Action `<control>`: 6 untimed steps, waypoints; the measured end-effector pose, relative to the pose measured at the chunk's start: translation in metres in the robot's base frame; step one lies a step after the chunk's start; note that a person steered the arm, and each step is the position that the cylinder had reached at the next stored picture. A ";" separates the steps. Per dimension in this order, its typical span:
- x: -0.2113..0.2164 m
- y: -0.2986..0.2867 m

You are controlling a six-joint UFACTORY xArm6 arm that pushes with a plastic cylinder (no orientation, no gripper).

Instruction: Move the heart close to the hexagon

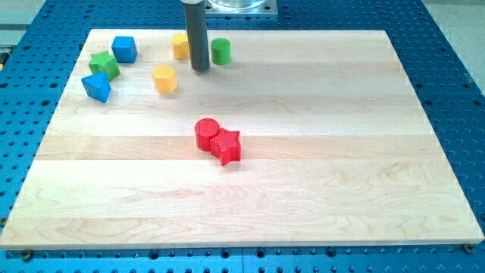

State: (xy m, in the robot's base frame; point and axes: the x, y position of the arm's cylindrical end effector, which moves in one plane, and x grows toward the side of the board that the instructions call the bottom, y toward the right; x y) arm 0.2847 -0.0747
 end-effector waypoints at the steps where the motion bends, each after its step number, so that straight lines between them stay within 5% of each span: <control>1: -0.021 0.015; 4: -0.056 -0.049; 5: -0.038 -0.094; 6: 0.029 -0.049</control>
